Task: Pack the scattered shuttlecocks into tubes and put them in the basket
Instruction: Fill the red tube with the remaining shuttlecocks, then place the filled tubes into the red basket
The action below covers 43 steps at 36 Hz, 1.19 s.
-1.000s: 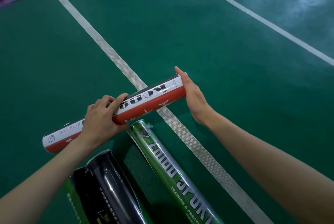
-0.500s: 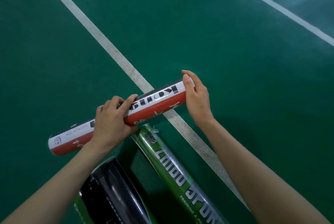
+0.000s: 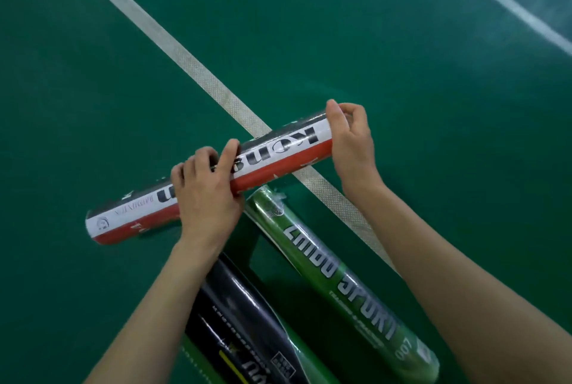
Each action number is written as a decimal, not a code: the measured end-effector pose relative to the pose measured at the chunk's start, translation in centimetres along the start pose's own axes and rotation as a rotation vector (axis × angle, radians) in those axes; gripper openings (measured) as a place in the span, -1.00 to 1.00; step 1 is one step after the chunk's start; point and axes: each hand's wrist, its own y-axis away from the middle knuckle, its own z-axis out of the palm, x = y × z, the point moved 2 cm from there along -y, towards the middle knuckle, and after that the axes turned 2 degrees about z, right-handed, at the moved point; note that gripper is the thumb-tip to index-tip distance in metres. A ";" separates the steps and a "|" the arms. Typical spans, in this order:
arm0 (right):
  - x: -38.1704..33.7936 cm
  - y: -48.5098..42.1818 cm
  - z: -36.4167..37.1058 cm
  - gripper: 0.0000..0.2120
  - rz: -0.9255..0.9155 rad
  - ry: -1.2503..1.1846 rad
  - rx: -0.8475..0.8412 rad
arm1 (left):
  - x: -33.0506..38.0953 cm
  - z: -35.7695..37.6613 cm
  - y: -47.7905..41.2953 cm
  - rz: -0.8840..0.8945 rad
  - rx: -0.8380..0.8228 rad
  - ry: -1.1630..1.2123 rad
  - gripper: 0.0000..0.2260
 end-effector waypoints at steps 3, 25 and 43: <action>0.5 1.3 -1.9 -0.72 0.005 0.023 0.148 | 0.8 -0.6 0.7 0.094 -0.057 0.008 -0.30; 11.9 11.8 -11.0 -0.36 0.106 0.342 -0.296 | 7.3 -3.3 6.6 -0.018 -0.548 0.165 -0.25; 18.5 17.5 -15.8 -0.08 -0.056 1.079 -0.272 | 10.3 -2.1 10.4 -0.240 -0.518 0.462 -0.20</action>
